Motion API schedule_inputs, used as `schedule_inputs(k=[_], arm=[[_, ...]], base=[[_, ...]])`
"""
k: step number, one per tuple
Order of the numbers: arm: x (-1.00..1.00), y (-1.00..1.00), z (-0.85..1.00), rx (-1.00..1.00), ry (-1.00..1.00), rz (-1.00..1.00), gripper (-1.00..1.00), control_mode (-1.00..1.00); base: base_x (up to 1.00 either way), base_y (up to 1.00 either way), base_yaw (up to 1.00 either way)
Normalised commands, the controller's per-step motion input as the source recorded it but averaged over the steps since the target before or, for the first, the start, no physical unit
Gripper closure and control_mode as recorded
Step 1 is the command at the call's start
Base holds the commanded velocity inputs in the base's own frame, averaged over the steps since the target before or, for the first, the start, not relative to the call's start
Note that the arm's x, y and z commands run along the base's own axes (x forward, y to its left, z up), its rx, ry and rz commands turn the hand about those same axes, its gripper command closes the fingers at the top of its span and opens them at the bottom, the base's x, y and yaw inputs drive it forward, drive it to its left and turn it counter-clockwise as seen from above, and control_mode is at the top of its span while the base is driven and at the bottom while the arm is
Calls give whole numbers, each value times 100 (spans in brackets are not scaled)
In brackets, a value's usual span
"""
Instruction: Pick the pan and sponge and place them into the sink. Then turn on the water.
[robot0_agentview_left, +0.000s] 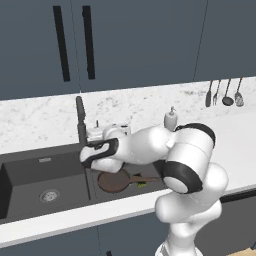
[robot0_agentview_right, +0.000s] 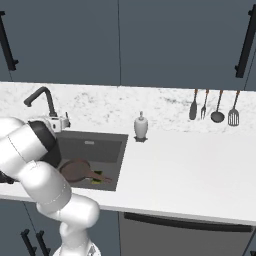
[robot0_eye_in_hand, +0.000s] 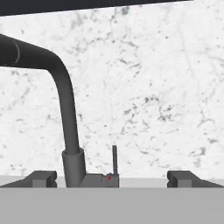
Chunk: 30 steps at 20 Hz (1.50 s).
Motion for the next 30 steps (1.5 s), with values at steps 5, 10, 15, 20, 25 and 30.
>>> schedule_inputs(k=[5,10,15,20,25,30], arm=[[-20,-14,-75,12,-24,-15,-100,-100],[0,-3,-55,6,-26,-7,-100,-100],[0,0,-56,8,-29,0,-100,-100],[0,0,-69,9,-30,0,-100,-100],[0,-28,-63,6,-27,-10,-100,-100],[0,-30,-47,5,-25,-12,-100,-100]], base=[[0,0,0],[0,0,0],[0,0,0],[0,0,0],[0,0,0],[0,0,0]])
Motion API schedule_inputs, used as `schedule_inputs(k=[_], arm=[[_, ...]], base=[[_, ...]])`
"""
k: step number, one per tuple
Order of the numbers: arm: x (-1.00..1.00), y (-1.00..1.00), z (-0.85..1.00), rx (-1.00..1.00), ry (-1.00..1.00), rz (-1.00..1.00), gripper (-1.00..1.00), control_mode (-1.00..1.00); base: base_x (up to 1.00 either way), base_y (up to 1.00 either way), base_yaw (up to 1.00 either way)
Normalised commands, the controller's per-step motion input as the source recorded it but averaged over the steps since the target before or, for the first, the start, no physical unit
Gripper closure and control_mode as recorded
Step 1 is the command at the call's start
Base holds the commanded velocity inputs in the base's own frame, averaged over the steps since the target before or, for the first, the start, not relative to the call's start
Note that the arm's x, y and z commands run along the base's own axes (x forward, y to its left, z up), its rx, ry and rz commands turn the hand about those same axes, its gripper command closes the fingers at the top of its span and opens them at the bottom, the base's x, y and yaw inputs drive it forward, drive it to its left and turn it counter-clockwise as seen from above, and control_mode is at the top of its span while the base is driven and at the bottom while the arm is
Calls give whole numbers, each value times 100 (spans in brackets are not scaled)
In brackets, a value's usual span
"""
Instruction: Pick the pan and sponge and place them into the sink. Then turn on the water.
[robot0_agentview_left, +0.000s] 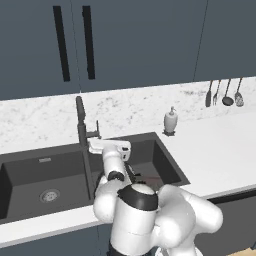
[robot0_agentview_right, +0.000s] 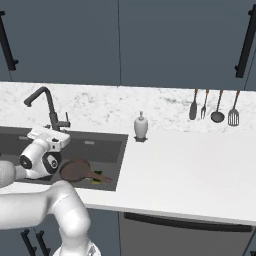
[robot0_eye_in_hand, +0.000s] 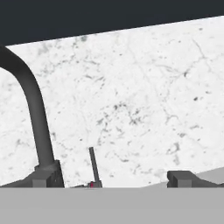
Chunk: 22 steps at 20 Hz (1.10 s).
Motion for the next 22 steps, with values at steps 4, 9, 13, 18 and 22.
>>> schedule_inputs(k=[4,9,13,18,22], arm=[[1,-10,-11,0,-18,-9,-100,-100],[3,0,14,0,-7,0,-100,-100],[20,0,1,0,0,0,-100,-100],[44,-14,0,0,0,4,-100,-100],[34,-36,-1,0,0,0,-100,-100]], base=[[0,0,0],[0,0,0],[0,0,0],[0,0,0],[0,0,0]])
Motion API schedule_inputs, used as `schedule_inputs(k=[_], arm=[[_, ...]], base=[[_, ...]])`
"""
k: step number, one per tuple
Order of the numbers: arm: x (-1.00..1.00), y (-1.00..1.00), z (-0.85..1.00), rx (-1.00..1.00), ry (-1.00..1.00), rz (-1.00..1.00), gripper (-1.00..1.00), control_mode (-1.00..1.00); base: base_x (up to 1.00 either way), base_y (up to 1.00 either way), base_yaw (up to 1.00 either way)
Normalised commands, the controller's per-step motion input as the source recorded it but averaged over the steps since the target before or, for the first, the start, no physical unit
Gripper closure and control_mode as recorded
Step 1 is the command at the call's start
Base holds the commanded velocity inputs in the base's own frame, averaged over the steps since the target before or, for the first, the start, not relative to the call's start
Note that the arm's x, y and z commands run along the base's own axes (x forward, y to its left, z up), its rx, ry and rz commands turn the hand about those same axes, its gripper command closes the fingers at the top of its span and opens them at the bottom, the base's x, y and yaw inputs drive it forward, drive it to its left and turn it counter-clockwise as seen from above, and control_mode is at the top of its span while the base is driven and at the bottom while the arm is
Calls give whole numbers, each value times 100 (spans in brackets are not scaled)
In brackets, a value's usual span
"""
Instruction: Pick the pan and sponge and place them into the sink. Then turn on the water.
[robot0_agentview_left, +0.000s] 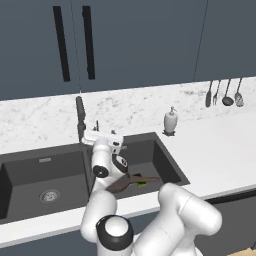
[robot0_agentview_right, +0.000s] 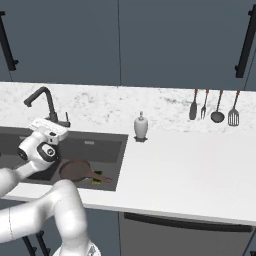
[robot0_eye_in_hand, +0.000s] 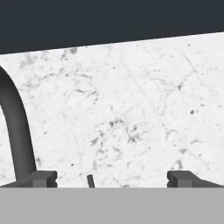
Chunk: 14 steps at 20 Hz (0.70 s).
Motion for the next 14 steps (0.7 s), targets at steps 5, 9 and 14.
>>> schedule_inputs(k=[5,9,14], arm=[[13,-52,-19,0,0,0,-100,-100],[3,-32,-17,-2,0,3,-100,-100],[13,-10,-3,-10,0,10,-100,-100]], base=[[0,0,0],[0,0,0],[0,0,0]])
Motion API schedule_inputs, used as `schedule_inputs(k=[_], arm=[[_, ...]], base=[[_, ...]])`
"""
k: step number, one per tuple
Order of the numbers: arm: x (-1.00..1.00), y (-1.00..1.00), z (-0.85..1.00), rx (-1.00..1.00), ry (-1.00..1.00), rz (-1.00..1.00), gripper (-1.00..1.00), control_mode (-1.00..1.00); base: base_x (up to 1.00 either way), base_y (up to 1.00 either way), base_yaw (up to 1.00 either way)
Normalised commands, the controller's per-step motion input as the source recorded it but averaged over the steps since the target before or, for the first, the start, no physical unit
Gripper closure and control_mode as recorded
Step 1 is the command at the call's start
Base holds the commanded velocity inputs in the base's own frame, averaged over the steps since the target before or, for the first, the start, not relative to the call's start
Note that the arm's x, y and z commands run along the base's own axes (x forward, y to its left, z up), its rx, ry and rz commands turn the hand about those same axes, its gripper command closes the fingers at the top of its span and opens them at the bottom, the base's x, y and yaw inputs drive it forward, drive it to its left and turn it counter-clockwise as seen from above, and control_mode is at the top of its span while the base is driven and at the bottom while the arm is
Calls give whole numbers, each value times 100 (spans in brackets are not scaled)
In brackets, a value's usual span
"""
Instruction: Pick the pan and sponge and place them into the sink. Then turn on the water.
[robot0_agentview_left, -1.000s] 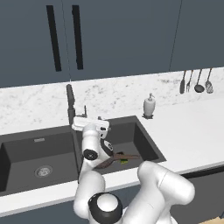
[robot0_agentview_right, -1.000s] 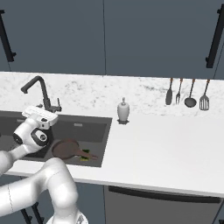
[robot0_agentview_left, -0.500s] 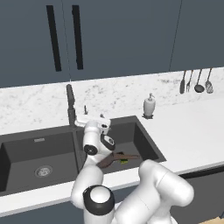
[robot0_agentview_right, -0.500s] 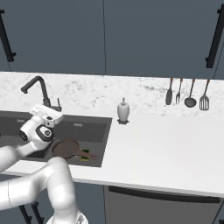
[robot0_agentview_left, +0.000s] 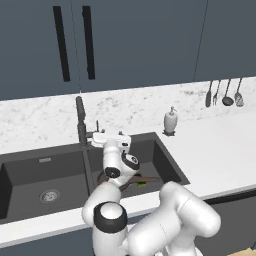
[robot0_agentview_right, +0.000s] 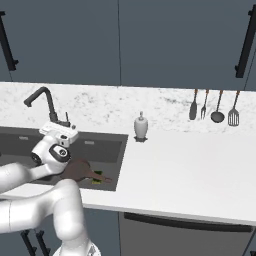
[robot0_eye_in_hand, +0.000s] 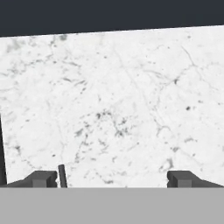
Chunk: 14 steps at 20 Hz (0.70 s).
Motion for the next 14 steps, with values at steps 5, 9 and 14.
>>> schedule_inputs(k=[5,9,14], arm=[[24,0,0,-15,0,15,-100,-100],[19,0,-3,-15,0,18,-100,-100],[20,0,-4,-15,0,19,-100,-100]], base=[[0,0,0],[0,0,0],[0,0,0]])
